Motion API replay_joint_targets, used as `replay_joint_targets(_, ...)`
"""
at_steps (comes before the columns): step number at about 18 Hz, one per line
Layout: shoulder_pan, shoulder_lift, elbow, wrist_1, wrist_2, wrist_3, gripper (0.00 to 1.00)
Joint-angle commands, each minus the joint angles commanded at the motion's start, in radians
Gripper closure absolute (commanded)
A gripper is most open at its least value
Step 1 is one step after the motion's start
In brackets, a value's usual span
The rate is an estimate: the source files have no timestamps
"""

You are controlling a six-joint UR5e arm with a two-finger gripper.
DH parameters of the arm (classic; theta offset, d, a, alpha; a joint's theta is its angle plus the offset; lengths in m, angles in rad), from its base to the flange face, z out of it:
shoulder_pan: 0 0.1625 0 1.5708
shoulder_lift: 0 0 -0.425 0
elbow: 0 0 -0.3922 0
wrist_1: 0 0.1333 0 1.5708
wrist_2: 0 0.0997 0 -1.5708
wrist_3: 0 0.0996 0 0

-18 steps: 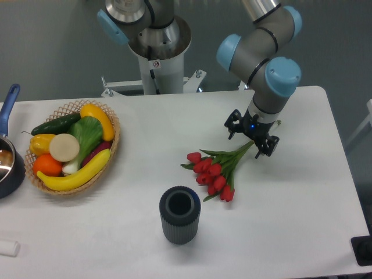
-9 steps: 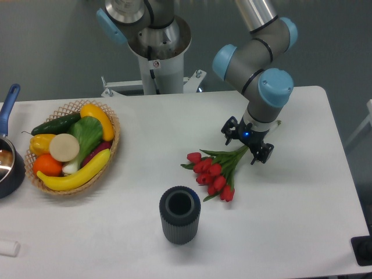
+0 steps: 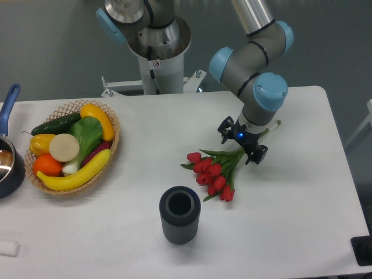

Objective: Pick up the flowers from the table
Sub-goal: 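Lower the open gripper over the green stems just above the red tulip heads, then close the gripper around the tulip stems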

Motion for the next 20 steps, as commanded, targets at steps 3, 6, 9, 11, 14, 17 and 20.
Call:
replay_joint_targets(3,-0.009,-0.006,-0.008,0.026,0.000,0.000,0.05)
replay_joint_targets(6,-0.009,-0.006,-0.008,0.029,0.000,-0.003,0.28)
replay_joint_targets(9,-0.009,-0.005,-0.005,0.029,0.000,-0.003,0.43)
replay_joint_targets(11,-0.009,-0.003,-0.003,0.029,0.000,-0.003,0.47)
replay_joint_targets(14,-0.008,-0.002,-0.002,0.029,0.000,-0.005,0.57)
replay_joint_targets(17,-0.008,-0.002,0.005,0.026,-0.002,-0.005,0.61)
replay_joint_targets(20,-0.008,0.000,0.008,0.026,-0.002,-0.006,0.64)
